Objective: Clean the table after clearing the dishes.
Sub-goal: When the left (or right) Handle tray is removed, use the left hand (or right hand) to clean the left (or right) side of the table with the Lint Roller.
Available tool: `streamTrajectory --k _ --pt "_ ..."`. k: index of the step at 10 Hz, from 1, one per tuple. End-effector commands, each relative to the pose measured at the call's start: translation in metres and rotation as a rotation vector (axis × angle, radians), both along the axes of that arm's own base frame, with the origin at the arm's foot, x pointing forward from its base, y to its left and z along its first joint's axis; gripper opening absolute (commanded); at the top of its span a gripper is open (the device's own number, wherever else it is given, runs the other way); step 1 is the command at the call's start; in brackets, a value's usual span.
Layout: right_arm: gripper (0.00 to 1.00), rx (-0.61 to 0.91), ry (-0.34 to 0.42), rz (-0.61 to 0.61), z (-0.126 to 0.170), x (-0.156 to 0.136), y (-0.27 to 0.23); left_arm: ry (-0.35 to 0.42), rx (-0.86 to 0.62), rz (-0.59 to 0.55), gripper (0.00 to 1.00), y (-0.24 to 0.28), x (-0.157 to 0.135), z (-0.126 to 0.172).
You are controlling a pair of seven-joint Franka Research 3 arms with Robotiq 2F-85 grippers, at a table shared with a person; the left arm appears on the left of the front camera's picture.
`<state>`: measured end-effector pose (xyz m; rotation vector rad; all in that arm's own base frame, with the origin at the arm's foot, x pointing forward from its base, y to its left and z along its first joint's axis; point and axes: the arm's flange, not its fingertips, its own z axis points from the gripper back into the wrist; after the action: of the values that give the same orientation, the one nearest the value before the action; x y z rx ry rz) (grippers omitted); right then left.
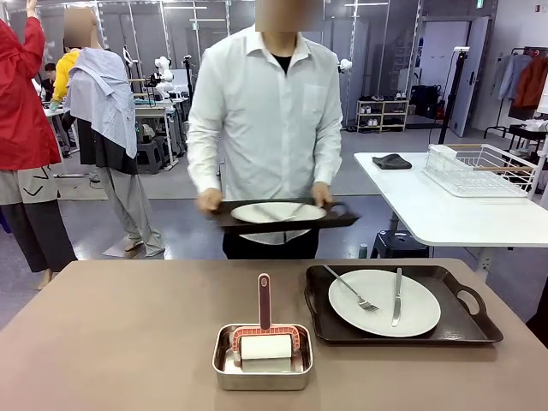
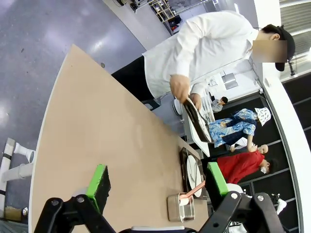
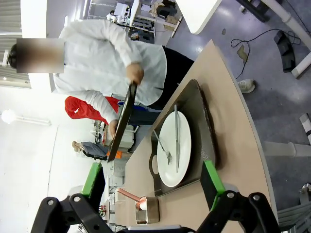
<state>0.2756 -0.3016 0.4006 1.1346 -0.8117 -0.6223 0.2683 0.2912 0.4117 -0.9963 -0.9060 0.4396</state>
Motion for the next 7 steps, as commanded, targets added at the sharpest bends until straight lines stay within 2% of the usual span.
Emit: streamTrajectory --k 1,2,4,7 --pt "1.0 0.013 -0.009 -0.005 0.003 -0.002 0.0 0.0 0.0 0.0 1.0 0.0 0.0 0.0" --pt "1.0 0.013 -0.009 -0.005 0.003 -0.002 0.0 -0.074 0.059 -0.098 1.0 -0.016 0.011 0.011" --pt "1.0 0.013 -0.009 -0.005 0.003 -0.002 0.0 -0.149 0.231 -0.298 1.0 -0.066 0.049 0.05" --pt "1.0 0.013 -0.009 -0.005 0.003 -0.002 0.0 -0.282 0.693 -0.749 1.0 -0.165 0.092 0.124"
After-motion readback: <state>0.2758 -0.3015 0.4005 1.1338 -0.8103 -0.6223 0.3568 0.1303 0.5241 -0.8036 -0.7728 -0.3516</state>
